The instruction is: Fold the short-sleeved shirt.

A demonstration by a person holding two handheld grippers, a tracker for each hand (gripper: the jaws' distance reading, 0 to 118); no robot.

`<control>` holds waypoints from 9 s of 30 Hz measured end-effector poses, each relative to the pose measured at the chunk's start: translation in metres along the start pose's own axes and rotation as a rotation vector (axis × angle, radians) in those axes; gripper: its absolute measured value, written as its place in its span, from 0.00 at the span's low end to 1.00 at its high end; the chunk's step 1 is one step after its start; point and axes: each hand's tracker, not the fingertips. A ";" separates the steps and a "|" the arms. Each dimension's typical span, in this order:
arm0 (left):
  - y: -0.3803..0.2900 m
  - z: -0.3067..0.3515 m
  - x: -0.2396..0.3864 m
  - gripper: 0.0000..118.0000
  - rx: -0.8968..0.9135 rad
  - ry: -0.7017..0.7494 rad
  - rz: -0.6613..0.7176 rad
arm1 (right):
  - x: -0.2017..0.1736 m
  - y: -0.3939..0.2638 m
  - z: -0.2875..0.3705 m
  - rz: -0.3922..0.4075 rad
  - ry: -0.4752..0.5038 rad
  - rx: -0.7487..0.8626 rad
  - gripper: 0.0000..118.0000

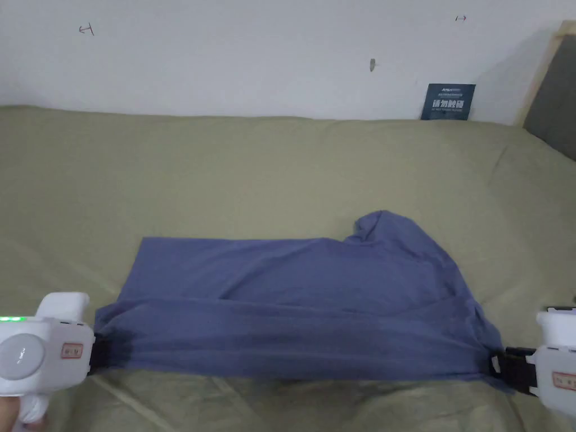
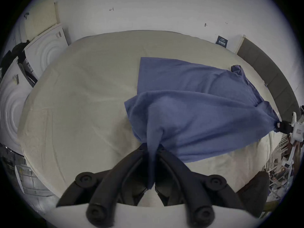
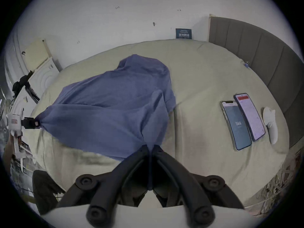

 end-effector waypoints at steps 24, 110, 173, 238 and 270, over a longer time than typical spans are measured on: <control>-0.021 0.036 -0.029 0.84 0.058 0.007 0.062 | -0.018 -0.024 0.040 -0.049 0.016 0.059 0.78; -0.114 0.047 -0.043 0.55 0.136 -0.040 0.034 | -0.001 -0.097 0.064 -0.021 0.010 0.059 0.09; -0.056 -0.009 -0.133 0.06 -0.202 -0.698 0.499 | -0.165 -0.091 0.178 0.055 -0.203 0.627 0.00; -0.076 -0.011 0.086 0.00 -0.245 -0.628 0.198 | -0.150 -0.106 0.169 -0.012 -0.050 0.559 0.00; -0.058 -0.002 -0.067 1.00 -0.192 -0.776 0.393 | -0.184 -0.097 0.160 0.053 -0.026 0.517 0.00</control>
